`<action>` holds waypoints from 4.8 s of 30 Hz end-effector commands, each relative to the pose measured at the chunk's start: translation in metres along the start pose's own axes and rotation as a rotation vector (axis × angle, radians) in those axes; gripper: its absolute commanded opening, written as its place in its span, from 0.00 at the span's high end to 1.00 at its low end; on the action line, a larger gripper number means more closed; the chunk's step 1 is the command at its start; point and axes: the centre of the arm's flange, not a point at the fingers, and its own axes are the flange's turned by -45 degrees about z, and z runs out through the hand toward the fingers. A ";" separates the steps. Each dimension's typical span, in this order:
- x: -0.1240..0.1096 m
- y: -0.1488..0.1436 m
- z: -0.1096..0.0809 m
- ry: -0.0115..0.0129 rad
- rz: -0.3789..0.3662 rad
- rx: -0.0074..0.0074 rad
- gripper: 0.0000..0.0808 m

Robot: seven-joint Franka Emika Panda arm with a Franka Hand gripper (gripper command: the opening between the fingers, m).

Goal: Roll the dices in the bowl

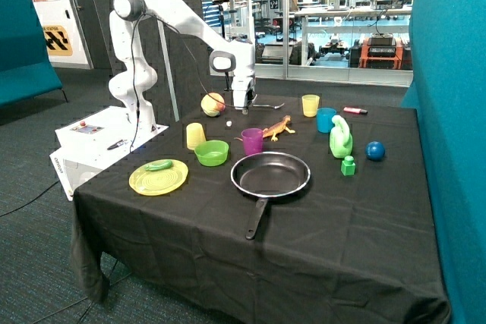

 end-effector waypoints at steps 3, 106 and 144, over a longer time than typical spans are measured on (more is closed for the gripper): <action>-0.003 0.015 -0.029 -0.0043 -0.010 -0.0005 1.00; -0.059 0.303 -0.105 -0.0042 0.243 -0.0011 1.00; -0.047 0.287 -0.088 -0.0042 0.212 -0.0010 0.36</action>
